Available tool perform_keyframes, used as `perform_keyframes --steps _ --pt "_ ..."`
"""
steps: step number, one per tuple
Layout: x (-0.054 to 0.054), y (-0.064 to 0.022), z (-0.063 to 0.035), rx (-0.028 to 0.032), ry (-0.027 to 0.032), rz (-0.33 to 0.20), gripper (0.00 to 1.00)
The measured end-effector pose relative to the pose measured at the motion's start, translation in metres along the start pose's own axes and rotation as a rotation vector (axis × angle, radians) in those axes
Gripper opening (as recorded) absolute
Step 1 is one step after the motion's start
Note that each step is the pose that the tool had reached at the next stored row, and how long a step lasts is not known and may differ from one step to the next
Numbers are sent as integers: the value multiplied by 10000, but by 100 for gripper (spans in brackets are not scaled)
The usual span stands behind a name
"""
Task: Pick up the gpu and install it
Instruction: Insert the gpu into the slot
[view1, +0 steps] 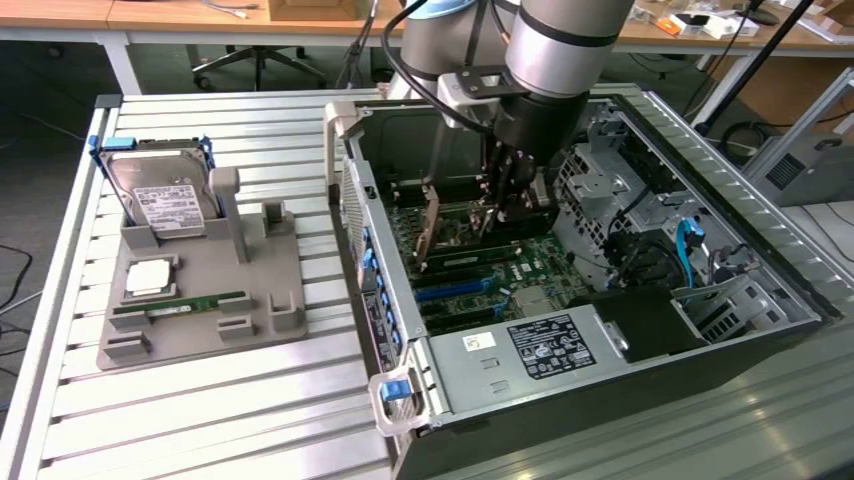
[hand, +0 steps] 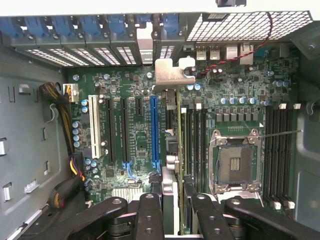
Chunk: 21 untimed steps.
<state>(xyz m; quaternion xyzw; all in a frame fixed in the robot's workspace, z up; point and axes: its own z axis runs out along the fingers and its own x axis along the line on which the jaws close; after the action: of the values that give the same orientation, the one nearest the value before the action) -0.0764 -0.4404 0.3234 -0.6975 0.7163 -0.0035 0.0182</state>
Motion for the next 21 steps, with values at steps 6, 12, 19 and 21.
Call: perform_keyframes --steps 6,12,19,21 --pt "1 0 12 0 1 0 27" --pt "1 1 22 0 0 0 27" --pt "2 1 37 1 5 0 27" --pt "2 1 41 0 6 0 27"
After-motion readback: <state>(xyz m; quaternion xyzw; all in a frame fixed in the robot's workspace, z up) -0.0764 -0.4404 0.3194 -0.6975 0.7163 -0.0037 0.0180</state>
